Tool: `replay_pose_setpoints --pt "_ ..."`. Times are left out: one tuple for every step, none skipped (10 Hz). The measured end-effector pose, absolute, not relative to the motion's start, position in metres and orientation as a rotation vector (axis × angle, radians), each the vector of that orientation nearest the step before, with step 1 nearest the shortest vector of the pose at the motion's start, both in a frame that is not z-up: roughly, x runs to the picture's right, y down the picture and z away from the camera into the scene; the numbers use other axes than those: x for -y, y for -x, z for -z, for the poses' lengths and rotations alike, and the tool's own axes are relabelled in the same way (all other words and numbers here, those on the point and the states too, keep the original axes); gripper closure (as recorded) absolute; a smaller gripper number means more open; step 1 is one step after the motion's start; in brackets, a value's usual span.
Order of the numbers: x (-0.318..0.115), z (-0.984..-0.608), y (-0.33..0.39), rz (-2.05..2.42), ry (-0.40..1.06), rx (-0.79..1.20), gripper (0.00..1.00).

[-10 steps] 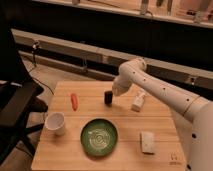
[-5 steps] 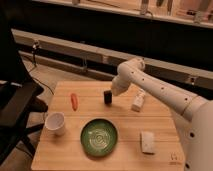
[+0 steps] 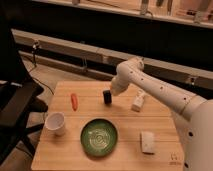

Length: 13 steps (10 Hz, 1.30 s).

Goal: Knock the eraser over

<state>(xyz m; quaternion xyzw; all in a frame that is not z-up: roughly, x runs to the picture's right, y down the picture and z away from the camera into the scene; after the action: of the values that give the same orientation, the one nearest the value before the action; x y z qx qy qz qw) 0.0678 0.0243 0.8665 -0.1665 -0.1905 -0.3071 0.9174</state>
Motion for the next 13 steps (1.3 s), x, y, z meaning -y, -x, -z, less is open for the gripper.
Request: replay_pose_setpoints --pt "-0.024 -0.867 -0.067 0.632 0.342 0.392 1.00" --pt "-0.024 -0.867 -0.067 0.632 0.342 0.392 1.00" --pt "-0.024 -0.867 -0.066 0.635 0.341 0.393 1.00" --pt "-0.023 -0.867 -0.065 0.637 0.341 0.394 1.00" --pt "-0.023 -0.867 -0.064 0.638 0.340 0.395 1.00" --pt "-0.023 -0.868 -0.063 0.640 0.340 0.395 1.00" --pt "-0.023 -0.868 -0.062 0.641 0.339 0.396 1.00" --pt "-0.022 -0.868 -0.061 0.644 0.338 0.397 1.00" --pt "-0.022 -0.868 -0.060 0.646 0.338 0.398 1.00" --pt "-0.022 -0.869 -0.059 0.647 0.338 0.399 1.00" --pt "-0.022 -0.869 -0.059 0.649 0.337 0.399 1.00" --pt "-0.022 -0.869 -0.057 0.651 0.337 0.400 1.00" --pt "-0.021 -0.869 -0.056 0.653 0.336 0.401 1.00"
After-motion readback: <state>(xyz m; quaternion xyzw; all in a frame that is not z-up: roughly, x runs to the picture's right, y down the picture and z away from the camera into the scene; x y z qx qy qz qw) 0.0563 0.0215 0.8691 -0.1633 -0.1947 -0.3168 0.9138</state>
